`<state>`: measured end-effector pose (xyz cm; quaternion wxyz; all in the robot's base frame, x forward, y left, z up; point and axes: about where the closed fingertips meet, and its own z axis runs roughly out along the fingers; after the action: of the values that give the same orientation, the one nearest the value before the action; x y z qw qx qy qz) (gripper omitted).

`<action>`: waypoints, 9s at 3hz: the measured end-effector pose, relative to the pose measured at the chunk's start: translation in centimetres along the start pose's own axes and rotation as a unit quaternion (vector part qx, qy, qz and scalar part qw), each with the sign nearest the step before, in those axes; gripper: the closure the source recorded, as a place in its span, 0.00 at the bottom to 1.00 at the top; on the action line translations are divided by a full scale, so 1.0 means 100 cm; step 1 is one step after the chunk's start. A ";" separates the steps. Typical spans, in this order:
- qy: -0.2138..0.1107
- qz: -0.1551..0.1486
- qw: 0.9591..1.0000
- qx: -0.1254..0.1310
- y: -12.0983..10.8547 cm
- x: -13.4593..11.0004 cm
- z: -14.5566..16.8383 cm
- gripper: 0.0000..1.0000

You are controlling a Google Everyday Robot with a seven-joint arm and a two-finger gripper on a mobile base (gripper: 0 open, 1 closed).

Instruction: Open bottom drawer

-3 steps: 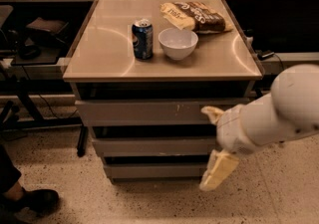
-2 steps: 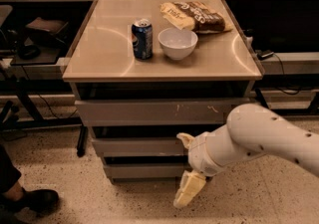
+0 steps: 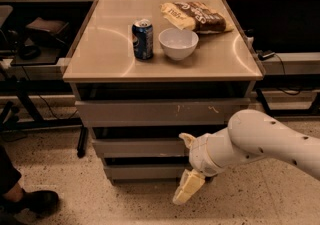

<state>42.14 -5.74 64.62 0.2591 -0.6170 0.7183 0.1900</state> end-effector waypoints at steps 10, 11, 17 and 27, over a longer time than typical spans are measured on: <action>0.107 0.055 0.991 0.059 -0.054 0.148 0.180 0.00; 0.113 0.076 0.990 0.025 -0.028 0.171 0.209 0.00; 0.060 0.153 0.981 0.099 -0.119 0.272 0.332 0.00; 0.020 0.120 0.987 0.106 -0.163 0.283 0.410 0.42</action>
Offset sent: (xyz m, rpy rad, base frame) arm 0.1247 -0.0300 -0.1190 -0.4303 -0.2998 -0.3037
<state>60.93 -6.41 15.68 0.2837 -0.4995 0.8081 0.1302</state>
